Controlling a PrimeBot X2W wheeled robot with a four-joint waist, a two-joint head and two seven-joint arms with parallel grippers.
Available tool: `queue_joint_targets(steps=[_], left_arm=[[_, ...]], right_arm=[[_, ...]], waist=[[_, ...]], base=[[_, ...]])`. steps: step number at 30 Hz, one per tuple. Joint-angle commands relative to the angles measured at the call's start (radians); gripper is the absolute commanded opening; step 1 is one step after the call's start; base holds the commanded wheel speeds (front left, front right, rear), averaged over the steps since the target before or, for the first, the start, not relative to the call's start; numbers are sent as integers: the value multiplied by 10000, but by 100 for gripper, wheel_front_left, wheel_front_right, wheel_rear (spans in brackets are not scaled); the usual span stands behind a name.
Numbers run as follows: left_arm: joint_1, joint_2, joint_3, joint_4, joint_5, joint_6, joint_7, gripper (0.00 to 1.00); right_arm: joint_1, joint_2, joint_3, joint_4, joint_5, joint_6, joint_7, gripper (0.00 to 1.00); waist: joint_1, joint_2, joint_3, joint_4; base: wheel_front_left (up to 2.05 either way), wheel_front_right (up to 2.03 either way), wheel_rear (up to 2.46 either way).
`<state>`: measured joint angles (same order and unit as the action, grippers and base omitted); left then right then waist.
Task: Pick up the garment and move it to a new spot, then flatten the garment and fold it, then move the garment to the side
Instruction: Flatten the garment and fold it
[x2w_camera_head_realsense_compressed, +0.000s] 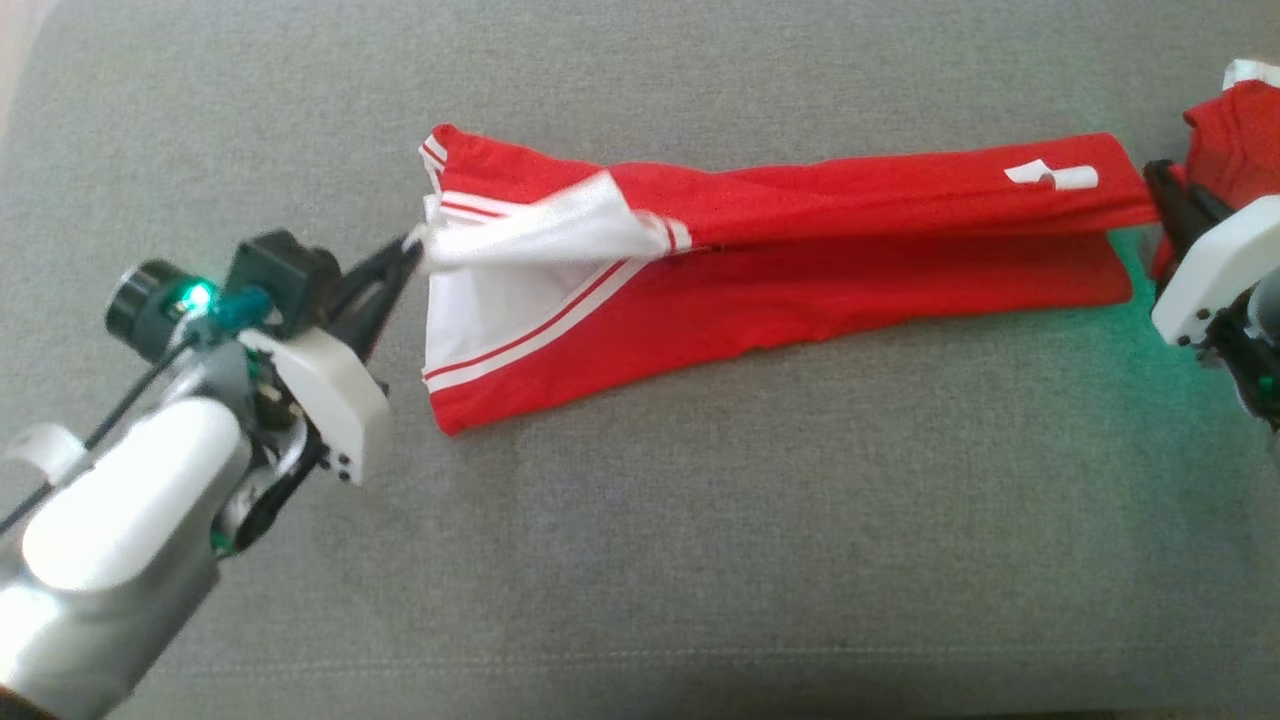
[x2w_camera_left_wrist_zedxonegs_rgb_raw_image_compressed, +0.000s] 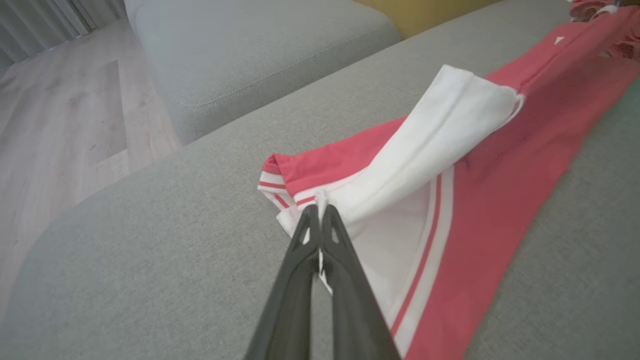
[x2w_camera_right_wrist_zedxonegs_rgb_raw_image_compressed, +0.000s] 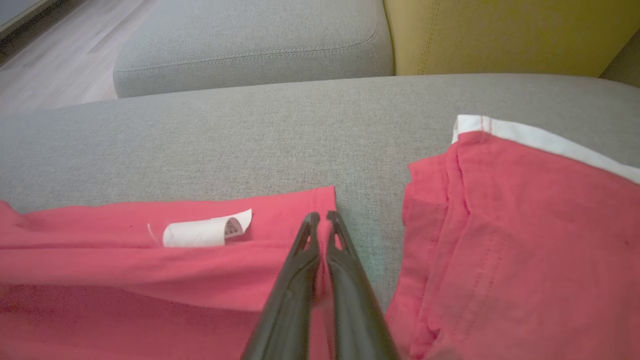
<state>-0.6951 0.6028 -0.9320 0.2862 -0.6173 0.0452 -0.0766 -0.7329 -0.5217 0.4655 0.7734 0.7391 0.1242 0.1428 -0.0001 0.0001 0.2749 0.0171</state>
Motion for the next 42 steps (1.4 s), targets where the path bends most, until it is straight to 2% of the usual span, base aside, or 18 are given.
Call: queue_joint_targets(steps=[1, 6, 7, 8, 9, 10, 11, 12, 17, 22, 28, 31, 34, 35, 36, 39, 42], left_arm=[[-237, 543, 369, -316, -43, 105, 87, 0], [165, 564, 69, -676, -56, 241, 432, 0], [199, 528, 28, -632, -58, 248, 450, 0], [215, 486, 4, -561, -47, 265, 426, 0], [219, 456, -20, -460, 1, 302, 383, 16], [224, 416, -47, -355, 41, 327, 335, 52], [239, 356, -59, -252, 34, 339, 292, 92], [252, 301, -68, -158, 24, 346, 248, 100], [347, 85, 44, 176, -144, 426, -101, 100], [449, -197, 870, 297, -612, 1096, -1063, 100], [825, -947, 2730, -58, -1217, 1973, -1829, 100], [1334, -1632, 4311, -959, -758, 2228, -1845, 100], [2169, -2402, 5506, -1612, 13, 2168, -1848, 100], [2169, -2402, 5506, -1612, 13, 2168, -1848, 100], [2436, -2647, 5797, -1741, 264, 2082, -1848, 100], [3056, -3285, 6377, -1826, 862, 1675, -1849, 100], [3382, -3675, 6742, -1690, 1375, 1206, -1850, 100]], right_arm=[[141, -315, 49, -298, 24, 65, 44, 0], [275, -205, 215, -382, -227, 65, 202, 0], [274, -197, 248, -362, -314, 65, 225, 33], [276, -190, 272, -330, -397, 65, 254, 91], [278, -167, 272, -281, -445, 65, 308, 100], [274, -148, 260, -255, -484, 65, 326, 100], [281, -128, 233, -225, -488, 65, 372, 100], [289, -122, 214, -221, -495, 65, 409, 100], [320, -142, -32, -397, -523, 65, 213, 100], [314, 116, -635, -880, -442, 65, -698, 100], [546, 594, -1249, -1621, -1099, 65, -2434, 100], [782, 952, -1581, -1822, -1648, 65, -3137, 100], [1139, 1412, -1901, -1766, -2152, 65, -3367, 100], [1139, 1412, -1901, -1766, -2152, 65, -3367, 100], [1256, 1566, -2015, -1694, -2305, 65, -3373, 100], [1493, 1951, -2387, -1416, -2668, 65, -3303, 100], [1549, 2332, -2996, -1047, -2745, 65, -3148, 100]], waist=[[1, -1, -13, -10], [1, -1, 89, -98], [1, -1, 118, -111], [1, -1, 142, -128], [1, -1, 160, -153], [1, -1, 172, -177], [1, -1, 179, -200], [1, -1, 182, -224], [1, -1, 57, -365], [1, -1, -156, -466], [1, -1, -312, -466], [1, -1, -311, -425], [1, -1, -303, -376], [1, -1, -303, -376], [1, -1, -289, -358], [1, -1, -241, -270], [1, -1, -220, -178]], base=[[0, 0, 0], [0, 0, 0], [0, 0, 0], [0, 0, 0], [0, 0, 0], [0, 0, 0], [0, 0, 0], [0, 0, 0], [0, 0, 0], [0, 0, 0], [0, 0, 0], [0, 0, 0], [0, 0, 0], [0, 0, 0], [0, 0, 0], [0, 0, 0], [0, 0, 0]])
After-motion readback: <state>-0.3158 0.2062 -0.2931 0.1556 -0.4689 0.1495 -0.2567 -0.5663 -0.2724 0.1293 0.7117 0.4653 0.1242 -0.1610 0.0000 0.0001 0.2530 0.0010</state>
